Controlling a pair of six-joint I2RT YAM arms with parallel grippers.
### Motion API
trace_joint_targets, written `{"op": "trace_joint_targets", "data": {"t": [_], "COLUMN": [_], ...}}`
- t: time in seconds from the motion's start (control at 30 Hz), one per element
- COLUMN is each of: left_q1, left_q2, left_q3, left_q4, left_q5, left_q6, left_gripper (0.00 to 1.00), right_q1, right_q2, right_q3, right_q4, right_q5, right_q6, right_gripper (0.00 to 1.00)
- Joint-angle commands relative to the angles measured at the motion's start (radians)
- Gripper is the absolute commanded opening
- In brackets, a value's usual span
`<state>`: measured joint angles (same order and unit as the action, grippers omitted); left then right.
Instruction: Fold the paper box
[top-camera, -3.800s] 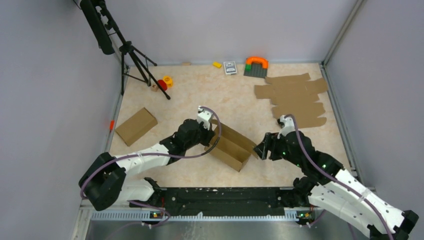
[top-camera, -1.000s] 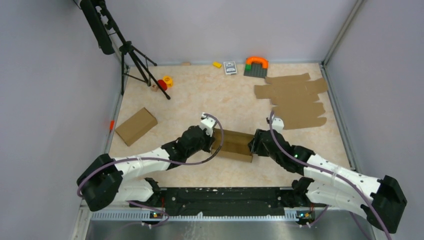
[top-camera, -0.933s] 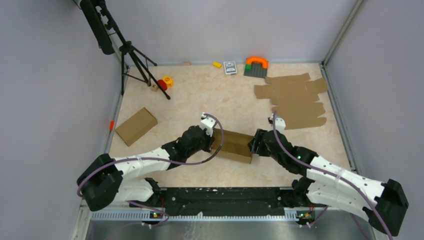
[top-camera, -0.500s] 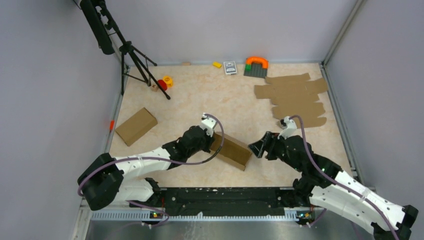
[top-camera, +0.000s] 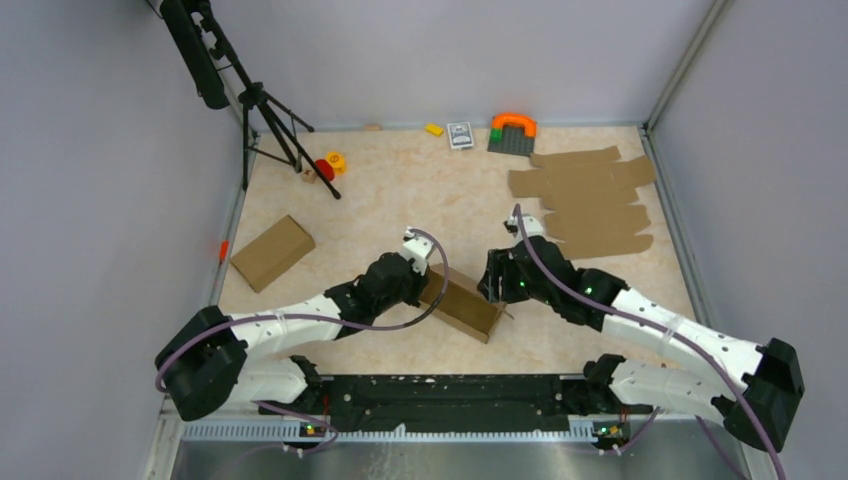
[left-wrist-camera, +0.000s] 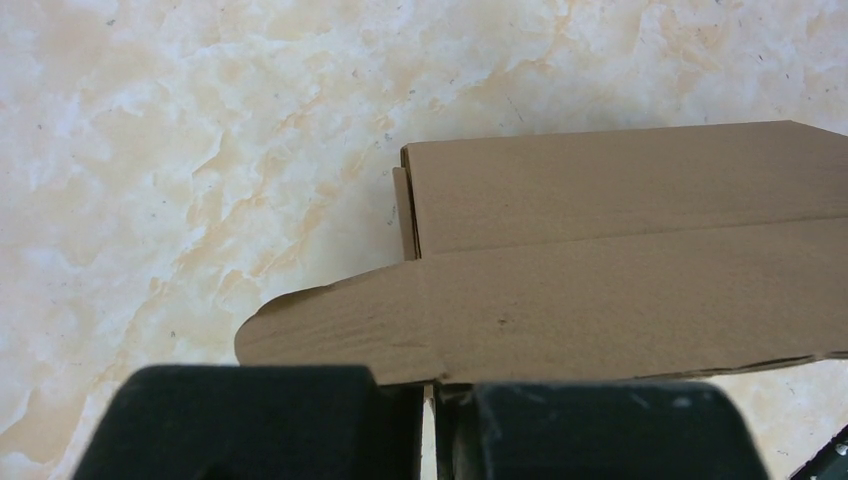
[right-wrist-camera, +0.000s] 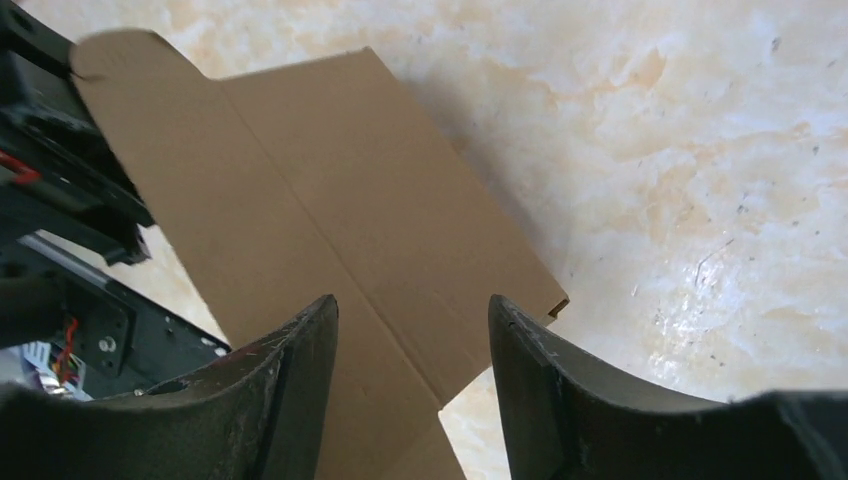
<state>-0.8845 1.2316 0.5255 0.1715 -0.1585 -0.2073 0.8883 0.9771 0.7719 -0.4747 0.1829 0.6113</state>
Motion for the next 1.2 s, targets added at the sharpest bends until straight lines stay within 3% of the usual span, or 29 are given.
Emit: {"op": "trace_joint_targets", "data": {"t": [0.0,0.17,0.3,0.43,0.57,0.8,0.97,1.17], "left_q1": [-0.004,-0.004,-0.004,-0.004,-0.004,-0.004,-0.004,-0.002], "left_q2": [-0.01,-0.039,-0.075,-0.108,-0.133,-0.305,-0.376,-0.293], "left_q3": [0.018,-0.001,0.016,0.037,0.059,-0.012,-0.102,-0.167], "left_q4": [0.002,0.011,-0.037,-0.124,-0.276,-0.408,-0.381,-0.263], "left_q5": [0.008,0.038,0.054,0.04,0.005,-0.007,0.008,0.048], "left_q6": [-0.002,-0.029,-0.063,-0.113,-0.21,-0.418,-0.513,-0.576], "left_gripper": [0.04,0.2,0.43,0.52,0.54,0.4,0.03,0.0], "right_q1": [0.008,0.009,0.009,0.009,0.01,0.009,0.01,0.006], "right_q2": [0.035,0.092,0.123,0.124,0.142,0.198,0.233,0.255], "right_q3": [-0.024,-0.067,-0.083,-0.107,-0.108,-0.07,-0.046,-0.033], "right_q4": [0.088,0.141,0.149,0.174,0.192,0.219,0.237,0.28], "right_q5": [-0.075,-0.116,-0.124,-0.144,-0.158,-0.173,-0.169,-0.178], "right_q6": [-0.026,-0.03,-0.042,-0.045,-0.054,-0.071,-0.08,-0.066], "right_gripper": [0.54,0.45,0.43,0.43,0.43,0.43,0.45,0.48]}}
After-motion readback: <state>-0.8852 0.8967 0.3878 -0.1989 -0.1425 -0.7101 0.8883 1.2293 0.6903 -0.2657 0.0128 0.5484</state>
